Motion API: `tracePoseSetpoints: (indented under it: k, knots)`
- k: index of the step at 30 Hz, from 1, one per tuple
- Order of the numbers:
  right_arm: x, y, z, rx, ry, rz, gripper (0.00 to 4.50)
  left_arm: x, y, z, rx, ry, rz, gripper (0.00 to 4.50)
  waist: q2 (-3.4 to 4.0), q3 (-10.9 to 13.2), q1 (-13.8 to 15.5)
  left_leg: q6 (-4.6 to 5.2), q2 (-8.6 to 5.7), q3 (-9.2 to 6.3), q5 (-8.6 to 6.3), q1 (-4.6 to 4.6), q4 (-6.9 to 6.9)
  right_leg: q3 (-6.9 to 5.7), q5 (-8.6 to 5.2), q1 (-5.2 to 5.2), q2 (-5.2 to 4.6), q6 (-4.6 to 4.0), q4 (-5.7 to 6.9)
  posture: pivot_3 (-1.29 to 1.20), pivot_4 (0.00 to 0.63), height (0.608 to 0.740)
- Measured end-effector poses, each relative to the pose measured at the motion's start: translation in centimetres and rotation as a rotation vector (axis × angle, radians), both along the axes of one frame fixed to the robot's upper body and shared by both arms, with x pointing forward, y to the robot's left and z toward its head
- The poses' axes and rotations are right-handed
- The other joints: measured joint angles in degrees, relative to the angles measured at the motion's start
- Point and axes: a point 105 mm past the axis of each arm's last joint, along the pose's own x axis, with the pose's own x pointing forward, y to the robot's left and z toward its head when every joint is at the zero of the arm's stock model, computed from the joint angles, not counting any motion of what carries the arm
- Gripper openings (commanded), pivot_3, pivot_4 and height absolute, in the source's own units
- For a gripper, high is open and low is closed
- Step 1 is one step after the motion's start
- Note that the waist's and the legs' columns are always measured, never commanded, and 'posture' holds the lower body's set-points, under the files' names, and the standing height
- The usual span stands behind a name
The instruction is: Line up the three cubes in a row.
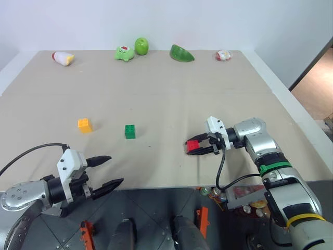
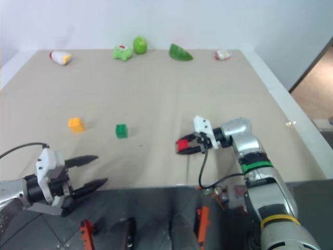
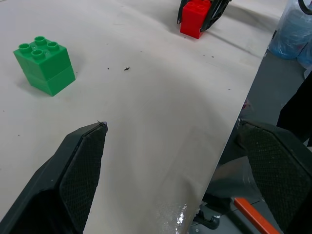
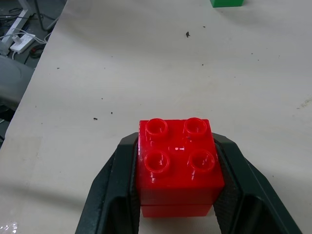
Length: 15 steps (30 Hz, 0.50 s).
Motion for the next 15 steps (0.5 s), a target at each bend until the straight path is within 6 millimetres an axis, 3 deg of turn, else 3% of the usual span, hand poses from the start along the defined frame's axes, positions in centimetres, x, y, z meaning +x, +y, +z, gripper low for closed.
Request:
tracePoseSetpoints:
  k: [6, 14, 15]
  knots:
    - [-0.1, 0.0, -0.1, 0.006, 0.006, -0.001, 1.61, 0.7, -0.2, 0.8, -0.006, -0.019, 0.007, 4.43, 0.00, 0.00, 0.01, 0.00, -0.01, 0.00, 0.00, 0.01, 0.01, 0.00, 0.00, 0.01, 0.01, 0.00, 0.05, 0.00, 0.150, 0.733]
    - [0.4, 0.3, -1.1, -0.020, 0.021, -0.052, 4.37, 1.9, -0.2, 1.5, -0.012, -0.041, 0.015, 4.43, 0.00, 0.00, 0.00, -0.01, -0.01, 0.00, 0.01, 0.04, 0.01, 0.00, 0.01, -0.01, 0.02, -0.01, 0.14, 0.00, 0.150, 0.733]
    - [0.4, 0.3, -1.0, -0.021, 0.020, -0.052, 4.45, 2.0, -0.1, 1.5, -0.014, -0.039, 0.019, 4.43, 0.00, 0.00, 0.00, -0.01, -0.01, 0.00, 0.01, 0.05, 0.02, 0.00, 0.01, 0.00, 0.02, -0.01, 0.15, 0.00, 0.150, 0.733]
